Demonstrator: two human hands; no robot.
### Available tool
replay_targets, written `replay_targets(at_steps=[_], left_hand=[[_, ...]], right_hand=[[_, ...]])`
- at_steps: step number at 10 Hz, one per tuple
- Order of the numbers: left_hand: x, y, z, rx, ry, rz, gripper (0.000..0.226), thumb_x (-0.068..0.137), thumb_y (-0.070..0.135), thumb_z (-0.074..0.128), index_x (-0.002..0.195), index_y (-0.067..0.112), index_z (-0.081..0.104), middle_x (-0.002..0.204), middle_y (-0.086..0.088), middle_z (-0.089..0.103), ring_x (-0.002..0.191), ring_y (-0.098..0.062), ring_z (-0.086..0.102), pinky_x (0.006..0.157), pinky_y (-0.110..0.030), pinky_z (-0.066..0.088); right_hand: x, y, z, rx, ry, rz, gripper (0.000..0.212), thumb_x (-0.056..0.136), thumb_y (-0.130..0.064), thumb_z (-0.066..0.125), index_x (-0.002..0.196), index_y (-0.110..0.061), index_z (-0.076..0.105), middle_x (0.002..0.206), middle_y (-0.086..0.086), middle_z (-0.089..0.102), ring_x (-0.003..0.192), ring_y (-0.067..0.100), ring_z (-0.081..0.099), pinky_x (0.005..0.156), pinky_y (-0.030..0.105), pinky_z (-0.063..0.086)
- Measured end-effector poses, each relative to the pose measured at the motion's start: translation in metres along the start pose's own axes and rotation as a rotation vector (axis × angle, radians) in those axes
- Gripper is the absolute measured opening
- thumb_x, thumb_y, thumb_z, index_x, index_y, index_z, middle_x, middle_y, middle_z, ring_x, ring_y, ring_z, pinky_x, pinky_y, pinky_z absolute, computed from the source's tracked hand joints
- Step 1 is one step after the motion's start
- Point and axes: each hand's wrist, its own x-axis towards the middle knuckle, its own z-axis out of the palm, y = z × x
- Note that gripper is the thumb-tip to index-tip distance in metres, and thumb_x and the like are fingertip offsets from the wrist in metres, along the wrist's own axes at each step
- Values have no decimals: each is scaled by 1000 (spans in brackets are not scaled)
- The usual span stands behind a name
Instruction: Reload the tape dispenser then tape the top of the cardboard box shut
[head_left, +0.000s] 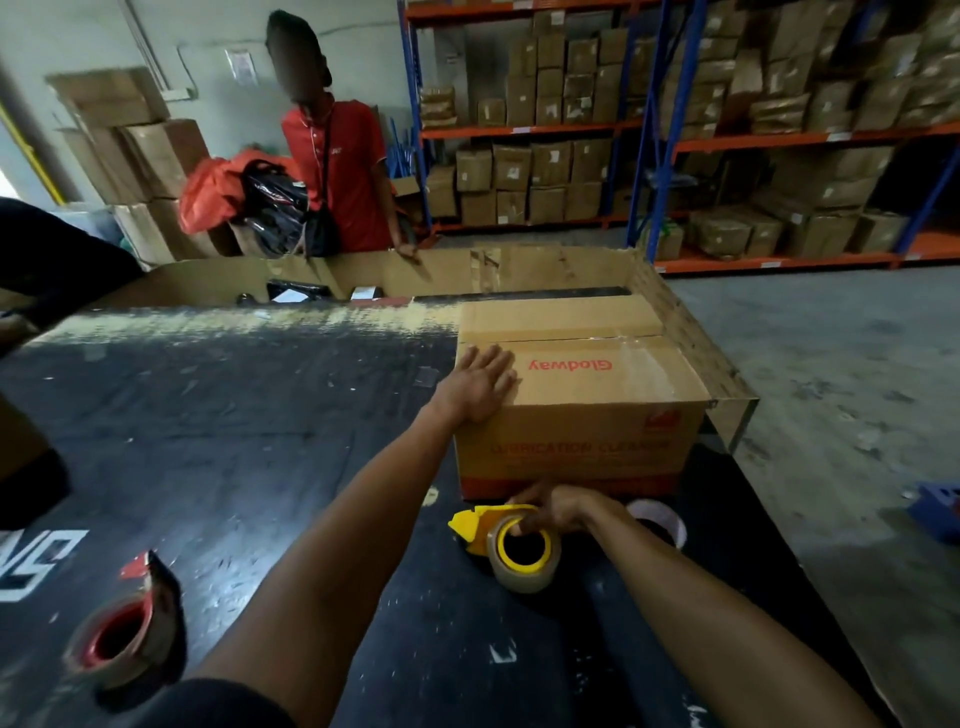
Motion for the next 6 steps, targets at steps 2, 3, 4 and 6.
replay_targets(at_steps=[2, 3, 4, 6], left_hand=[[0, -7, 6, 9, 34, 23, 64, 110, 53, 16, 167, 23, 16, 177, -3, 7, 164, -25, -5, 133, -53, 2], [-10, 1, -1, -65, 20, -6, 61, 110, 55, 24, 165, 29, 21, 177, 3, 7, 164, -29, -5, 128, -68, 10], [-24, 6, -18, -212, 43, -8, 58, 111, 51, 29, 163, 26, 31, 176, 0, 15, 164, -30, -4, 126, -69, 2], [-86, 10, -4, -206, 279, 202, 50, 111, 45, 33, 156, 25, 44, 167, 0, 39, 161, -20, 19, 131, -56, 8]], right_hand=[[1, -6, 4, -141, 90, -16, 51, 99, -26, 70, 148, -21, 56, 152, 9, 56, 136, 31, 54, 106, 36, 46], [-3, -3, 8, -199, 177, -21, 51, 100, -24, 68, 149, -24, 54, 156, 9, 51, 138, 33, 52, 109, 36, 45], [-15, 0, 5, -209, 258, -51, 47, 101, -25, 64, 147, -28, 56, 155, 6, 52, 142, 31, 45, 114, 40, 39], [-63, 44, 12, -136, 387, -171, 55, 103, -50, 56, 152, -26, 48, 158, -4, 48, 148, 22, 41, 117, 39, 38]])
